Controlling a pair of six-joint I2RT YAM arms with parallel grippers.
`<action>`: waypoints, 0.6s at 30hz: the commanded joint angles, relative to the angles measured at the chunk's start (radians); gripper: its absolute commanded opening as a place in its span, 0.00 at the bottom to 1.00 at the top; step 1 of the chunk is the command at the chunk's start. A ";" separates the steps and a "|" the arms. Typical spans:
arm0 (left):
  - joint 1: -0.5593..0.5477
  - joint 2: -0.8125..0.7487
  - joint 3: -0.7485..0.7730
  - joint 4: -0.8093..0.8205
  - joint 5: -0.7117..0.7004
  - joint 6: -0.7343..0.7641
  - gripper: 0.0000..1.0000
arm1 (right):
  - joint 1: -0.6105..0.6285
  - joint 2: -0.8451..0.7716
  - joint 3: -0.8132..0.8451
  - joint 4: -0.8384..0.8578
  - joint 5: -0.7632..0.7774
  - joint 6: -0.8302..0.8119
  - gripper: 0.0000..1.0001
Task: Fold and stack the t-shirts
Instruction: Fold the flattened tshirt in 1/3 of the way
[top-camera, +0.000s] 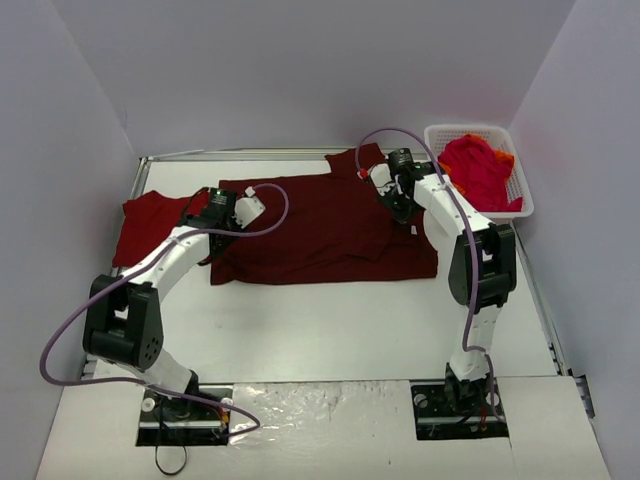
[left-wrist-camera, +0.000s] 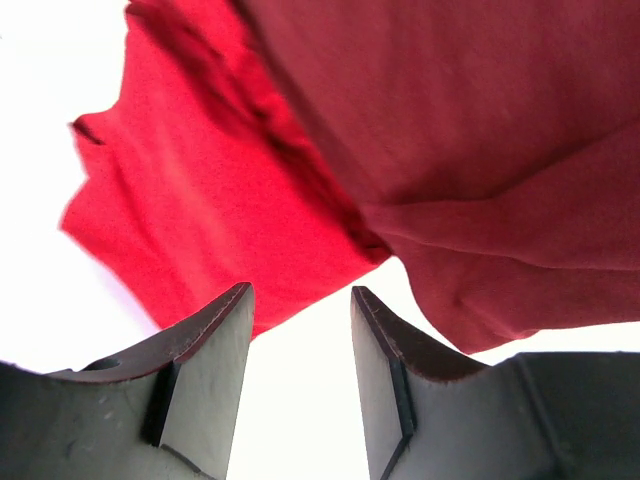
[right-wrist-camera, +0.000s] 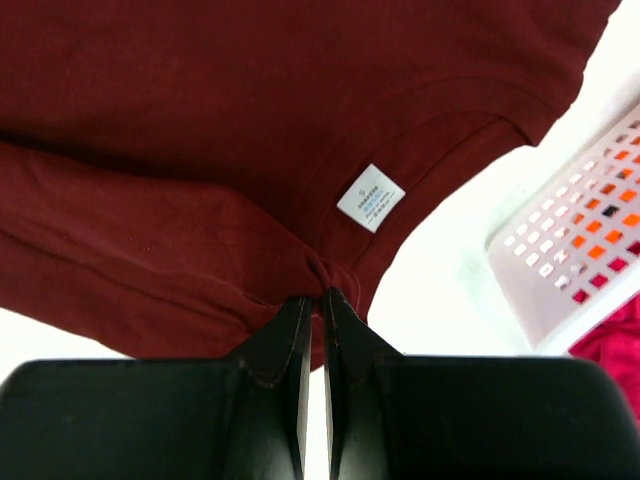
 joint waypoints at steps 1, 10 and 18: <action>-0.004 -0.081 0.056 -0.010 -0.019 -0.045 0.42 | -0.011 0.032 0.051 -0.023 0.019 -0.002 0.00; -0.007 -0.126 0.030 -0.039 -0.022 -0.065 0.42 | -0.014 0.126 0.116 -0.022 0.051 -0.002 0.00; -0.009 -0.161 0.003 -0.064 -0.010 -0.103 0.43 | -0.017 0.231 0.234 -0.015 0.080 0.030 0.24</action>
